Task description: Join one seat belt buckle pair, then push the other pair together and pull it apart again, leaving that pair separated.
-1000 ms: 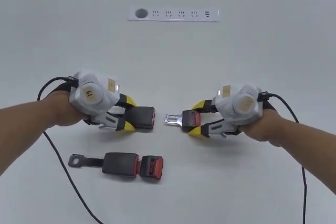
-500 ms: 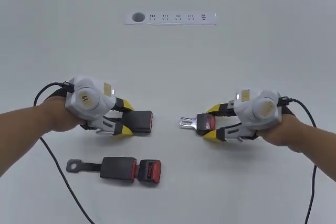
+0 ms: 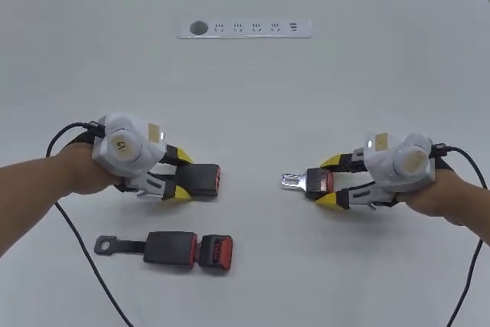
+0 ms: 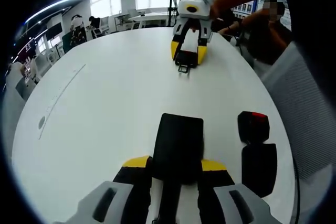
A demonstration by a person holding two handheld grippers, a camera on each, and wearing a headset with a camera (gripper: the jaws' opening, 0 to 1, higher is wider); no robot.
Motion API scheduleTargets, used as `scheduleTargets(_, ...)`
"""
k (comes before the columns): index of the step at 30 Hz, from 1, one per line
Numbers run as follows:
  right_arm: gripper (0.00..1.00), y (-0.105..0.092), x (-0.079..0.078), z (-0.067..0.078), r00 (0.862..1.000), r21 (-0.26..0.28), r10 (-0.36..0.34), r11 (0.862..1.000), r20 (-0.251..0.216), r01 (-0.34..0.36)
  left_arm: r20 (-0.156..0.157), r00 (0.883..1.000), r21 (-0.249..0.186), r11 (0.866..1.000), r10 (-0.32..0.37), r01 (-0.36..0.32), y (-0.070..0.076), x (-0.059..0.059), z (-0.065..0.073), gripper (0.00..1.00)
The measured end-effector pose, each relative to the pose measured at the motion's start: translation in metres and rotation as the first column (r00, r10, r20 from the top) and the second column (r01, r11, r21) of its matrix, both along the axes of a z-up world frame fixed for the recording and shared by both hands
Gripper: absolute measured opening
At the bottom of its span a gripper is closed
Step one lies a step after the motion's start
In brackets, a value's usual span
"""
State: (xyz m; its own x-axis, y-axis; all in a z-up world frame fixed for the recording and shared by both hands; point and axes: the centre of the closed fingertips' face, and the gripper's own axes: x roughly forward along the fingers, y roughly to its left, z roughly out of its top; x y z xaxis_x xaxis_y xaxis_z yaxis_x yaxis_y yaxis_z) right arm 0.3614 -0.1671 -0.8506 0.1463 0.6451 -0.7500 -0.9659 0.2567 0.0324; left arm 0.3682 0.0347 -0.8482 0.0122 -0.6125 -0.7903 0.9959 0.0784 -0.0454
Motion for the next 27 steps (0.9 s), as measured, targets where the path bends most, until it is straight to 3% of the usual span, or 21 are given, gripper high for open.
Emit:
scheduleTargets(15, 0.38, -0.006, -0.001, 0.0, 1.0, -0.018, -0.009, 1.0, -0.001, 0.009, 0.001, 1.0, 0.031, 1.0, -0.002, 0.002, -0.001, -0.001, 0.0, 0.35)
scheduleTargets(19, 0.5, -0.006, 0.007, 0.008, 0.995, 0.026, -0.089, 0.996, 0.045, 0.088, -0.034, 0.999, 0.044, 0.998, 0.036, -0.035, -0.002, -0.009, 0.003, 0.48)
scheduleTargets(21, 0.57, -0.006, 0.01, 0.012, 0.988, 0.042, -0.144, 0.989, 0.049, 0.142, -0.035, 0.995, 0.034, 0.995, 0.098, -0.097, 0.003, -0.006, 0.007, 0.53)
scheduleTargets(23, 0.66, -0.004, 0.016, 0.02, 0.977, 0.082, -0.199, 0.978, 0.072, 0.193, -0.041, 0.981, -0.023, 0.982, 0.187, -0.189, 0.003, 0.002, 0.019, 0.62)
scheduleTargets(24, 0.7, -0.005, 0.018, 0.023, 0.971, 0.092, -0.228, 0.971, 0.073, 0.221, -0.026, 0.969, -0.043, 0.968, 0.246, -0.247, 0.005, 0.009, 0.024, 0.68)
scheduleTargets(27, 0.79, -0.007, 0.026, 0.038, 0.933, 0.162, -0.346, 0.931, 0.099, 0.328, 0.024, 0.947, -0.109, 0.942, 0.321, -0.317, 0.009, 0.019, 0.04, 0.87)
